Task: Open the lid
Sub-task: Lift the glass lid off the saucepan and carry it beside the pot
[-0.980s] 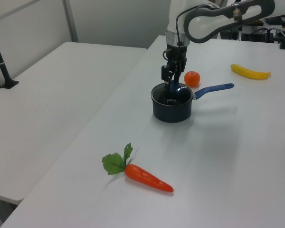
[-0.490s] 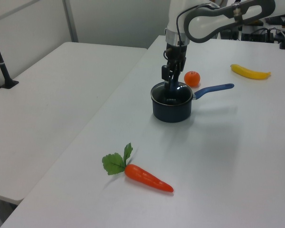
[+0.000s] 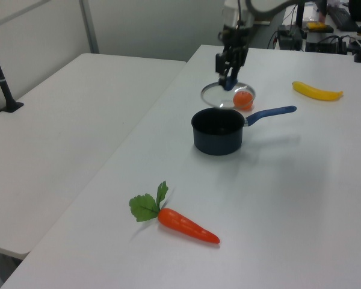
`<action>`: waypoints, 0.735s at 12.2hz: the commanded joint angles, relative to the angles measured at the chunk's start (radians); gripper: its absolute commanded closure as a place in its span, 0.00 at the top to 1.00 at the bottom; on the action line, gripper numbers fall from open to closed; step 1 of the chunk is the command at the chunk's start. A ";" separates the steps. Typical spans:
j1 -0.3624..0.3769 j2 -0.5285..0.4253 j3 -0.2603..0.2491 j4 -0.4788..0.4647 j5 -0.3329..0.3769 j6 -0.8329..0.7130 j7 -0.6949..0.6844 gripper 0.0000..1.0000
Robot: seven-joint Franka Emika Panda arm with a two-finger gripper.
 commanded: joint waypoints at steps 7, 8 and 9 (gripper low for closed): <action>-0.199 -0.182 -0.042 -0.265 0.035 -0.063 -0.295 0.24; -0.211 -0.182 -0.043 -0.286 0.032 -0.057 -0.323 0.23; -0.216 -0.183 -0.048 -0.308 0.029 -0.030 -0.347 0.23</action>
